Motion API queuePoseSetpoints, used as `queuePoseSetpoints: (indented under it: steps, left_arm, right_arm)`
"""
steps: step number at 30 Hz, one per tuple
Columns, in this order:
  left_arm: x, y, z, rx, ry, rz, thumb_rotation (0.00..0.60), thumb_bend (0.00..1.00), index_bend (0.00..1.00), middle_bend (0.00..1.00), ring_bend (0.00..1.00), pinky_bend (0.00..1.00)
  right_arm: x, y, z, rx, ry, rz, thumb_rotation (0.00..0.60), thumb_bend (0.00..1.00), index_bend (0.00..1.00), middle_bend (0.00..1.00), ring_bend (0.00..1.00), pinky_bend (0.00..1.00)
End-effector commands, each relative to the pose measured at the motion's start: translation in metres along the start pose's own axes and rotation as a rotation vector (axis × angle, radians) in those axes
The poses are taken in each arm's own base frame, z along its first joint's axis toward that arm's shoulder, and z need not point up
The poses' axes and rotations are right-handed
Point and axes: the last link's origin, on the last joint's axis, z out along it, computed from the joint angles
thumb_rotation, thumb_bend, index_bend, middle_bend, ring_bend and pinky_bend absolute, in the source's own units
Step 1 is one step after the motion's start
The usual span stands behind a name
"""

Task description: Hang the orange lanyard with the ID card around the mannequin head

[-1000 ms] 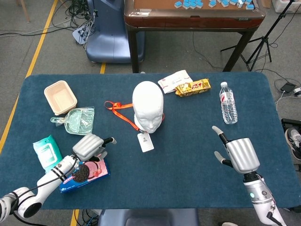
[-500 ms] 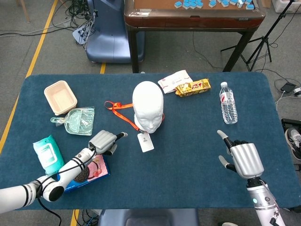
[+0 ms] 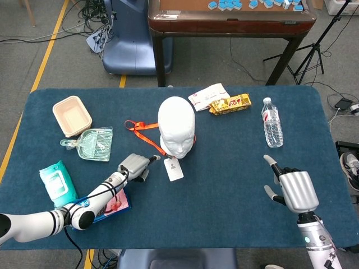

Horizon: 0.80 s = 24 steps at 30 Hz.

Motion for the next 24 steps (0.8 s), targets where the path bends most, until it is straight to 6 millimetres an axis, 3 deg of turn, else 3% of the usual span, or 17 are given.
queuePoseSetpoints:
  steps: [1, 16, 24]
  left_arm:
    - [-0.003, 0.002, 0.008, 0.017, -0.020, -0.008, 0.600, 0.67, 0.10, 0.91, 0.92, 0.88]
    - [-0.009, 0.014, 0.025, 0.053, -0.047, -0.008, 0.598, 0.66, 0.10, 0.91, 0.92, 0.88]
    - [-0.014, 0.027, 0.022, 0.010, -0.091, 0.012, 0.592, 0.66, 0.10, 0.91, 0.92, 0.88]
  right_arm:
    - [-0.001, 0.002, 0.000, -0.007, -0.002, 0.003, 0.600, 0.28, 0.18, 0.60, 0.59, 0.66]
    - [-0.003, 0.004, -0.002, -0.015, -0.006, 0.025, 0.600, 0.28, 0.18, 0.60, 0.59, 0.66]
    - [-0.002, 0.007, -0.003, -0.025, -0.001, 0.032, 0.600, 0.28, 0.18, 0.60, 0.59, 0.66]
